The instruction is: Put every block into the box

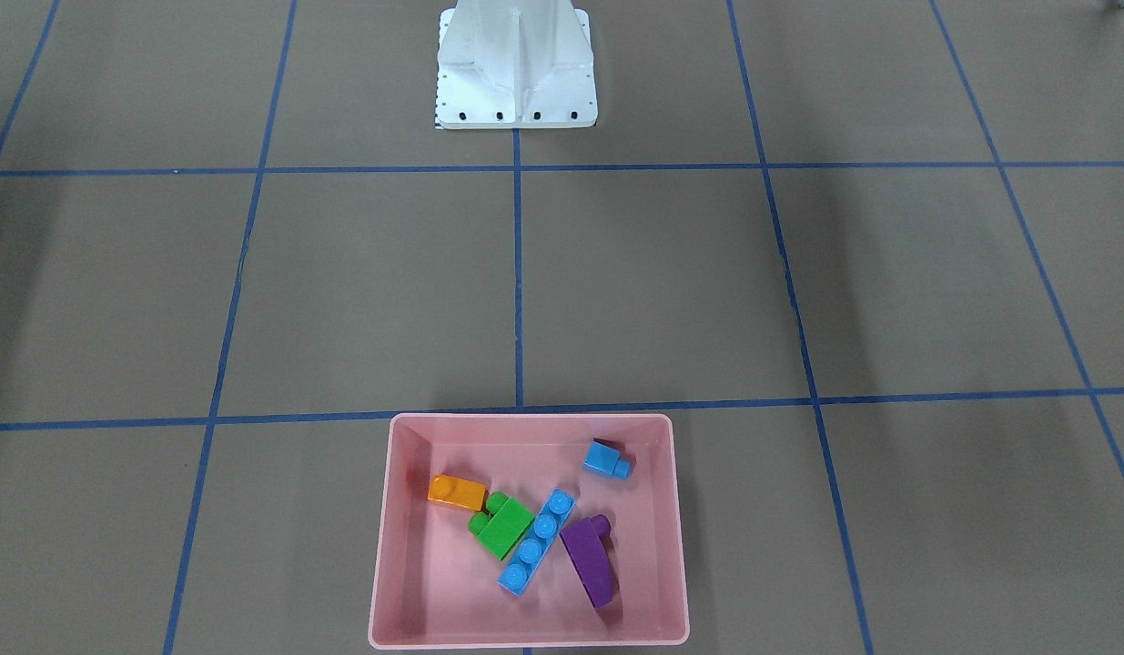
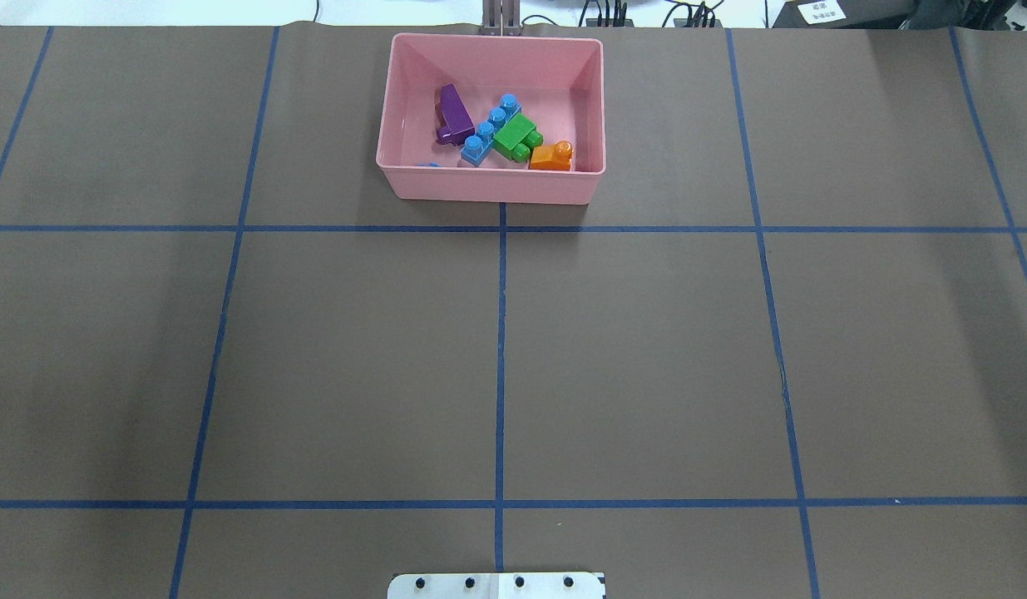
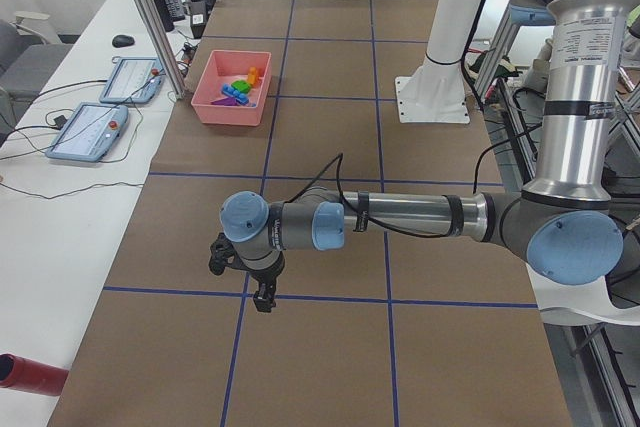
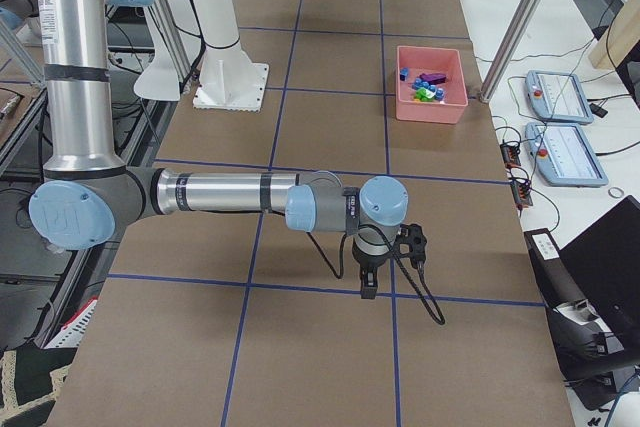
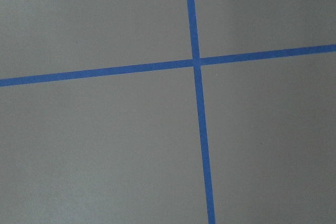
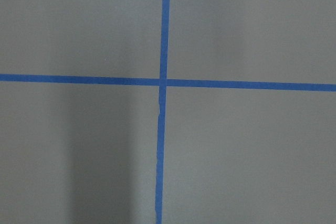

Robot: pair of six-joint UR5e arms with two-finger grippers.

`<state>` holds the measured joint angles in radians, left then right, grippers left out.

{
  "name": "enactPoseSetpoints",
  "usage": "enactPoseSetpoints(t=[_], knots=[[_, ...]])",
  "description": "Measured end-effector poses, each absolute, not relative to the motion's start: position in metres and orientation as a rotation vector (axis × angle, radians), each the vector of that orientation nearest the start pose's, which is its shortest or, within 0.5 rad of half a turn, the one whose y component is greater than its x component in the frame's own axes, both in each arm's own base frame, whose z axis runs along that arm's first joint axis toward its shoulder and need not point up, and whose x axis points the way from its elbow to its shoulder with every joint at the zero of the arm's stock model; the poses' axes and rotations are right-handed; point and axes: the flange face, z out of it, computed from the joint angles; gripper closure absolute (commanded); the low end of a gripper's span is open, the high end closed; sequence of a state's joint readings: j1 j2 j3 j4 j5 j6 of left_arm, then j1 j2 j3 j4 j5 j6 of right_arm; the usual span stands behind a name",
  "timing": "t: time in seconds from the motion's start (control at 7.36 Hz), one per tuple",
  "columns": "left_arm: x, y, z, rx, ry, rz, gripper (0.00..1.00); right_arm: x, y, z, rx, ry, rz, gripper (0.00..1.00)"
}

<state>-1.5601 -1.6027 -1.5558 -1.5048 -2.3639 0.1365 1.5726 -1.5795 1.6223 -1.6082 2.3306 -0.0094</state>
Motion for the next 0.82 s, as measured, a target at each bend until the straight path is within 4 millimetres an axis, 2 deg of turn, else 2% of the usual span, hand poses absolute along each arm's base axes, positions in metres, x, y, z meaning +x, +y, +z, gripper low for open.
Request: enactPoseSetpoints(t=[0.41,0.82], knots=[[-0.057,-0.503,0.654,0.006,0.795,0.121,0.0,0.064,-0.45,0.643,0.003,-0.778,-0.006,0.0],[-0.057,-0.503,0.654,0.006,0.795,0.12,0.0,0.064,-0.445,0.644,-0.002,-0.779,-0.004,0.0]])
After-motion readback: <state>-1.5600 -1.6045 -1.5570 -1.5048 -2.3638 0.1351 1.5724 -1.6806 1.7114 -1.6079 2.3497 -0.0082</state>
